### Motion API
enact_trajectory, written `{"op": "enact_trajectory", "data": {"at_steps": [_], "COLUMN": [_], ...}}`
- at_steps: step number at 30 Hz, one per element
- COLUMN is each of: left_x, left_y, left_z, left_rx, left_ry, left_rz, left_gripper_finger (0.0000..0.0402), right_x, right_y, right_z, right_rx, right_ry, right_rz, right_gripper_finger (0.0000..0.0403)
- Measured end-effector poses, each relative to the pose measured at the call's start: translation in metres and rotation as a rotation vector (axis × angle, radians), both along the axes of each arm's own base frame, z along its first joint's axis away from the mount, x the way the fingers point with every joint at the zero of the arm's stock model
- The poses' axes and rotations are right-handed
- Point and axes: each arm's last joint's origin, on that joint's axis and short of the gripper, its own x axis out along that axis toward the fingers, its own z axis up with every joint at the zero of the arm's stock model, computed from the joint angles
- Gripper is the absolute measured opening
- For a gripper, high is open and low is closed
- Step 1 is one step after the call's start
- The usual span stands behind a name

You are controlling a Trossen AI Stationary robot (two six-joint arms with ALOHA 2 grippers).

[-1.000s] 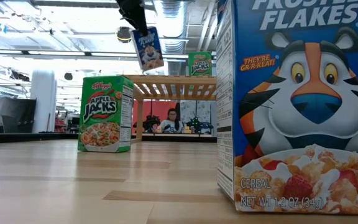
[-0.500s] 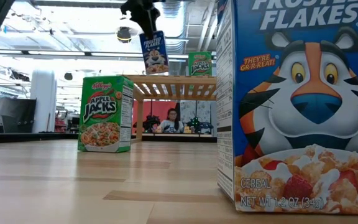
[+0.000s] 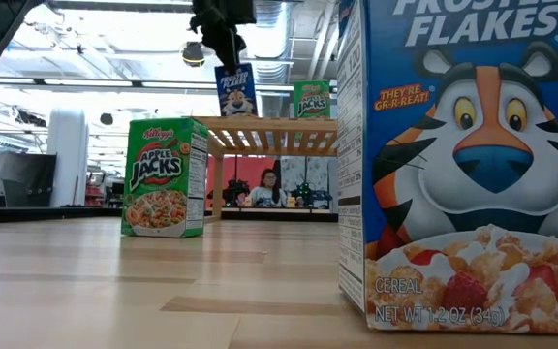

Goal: Stack cereal on shelf
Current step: Put the middle blue cereal box on the shelf

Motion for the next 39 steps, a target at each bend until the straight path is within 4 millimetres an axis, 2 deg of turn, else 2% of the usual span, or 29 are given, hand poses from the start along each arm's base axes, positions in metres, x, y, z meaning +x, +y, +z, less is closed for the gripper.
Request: {"op": "enact_trajectory", "data": {"at_steps": [13, 23, 39], "left_x": [0.005, 0.006, 0.007], "left_y": [0.012, 0.013, 0.015], "left_z": [-0.013, -0.014, -0.014], "left_rx": [-0.031, -0.043, 0.001], "left_ry": [0.021, 0.024, 0.033], "left_rz": [-0.006, 0.007, 0.031], "left_gripper_finger": [0.0181, 0.0182, 0.0266], "right_x": [0.000, 0.000, 0.000], "right_y": [0.000, 0.000, 0.000], "right_z": [0.000, 0.000, 0.000], "right_rx": [0.000, 0.000, 0.000], "right_ry": [0.000, 0.000, 0.000], "right_rz": [0.000, 0.000, 0.000], "right_gripper_finger": [0.0338, 0.0338, 0.0338]}}
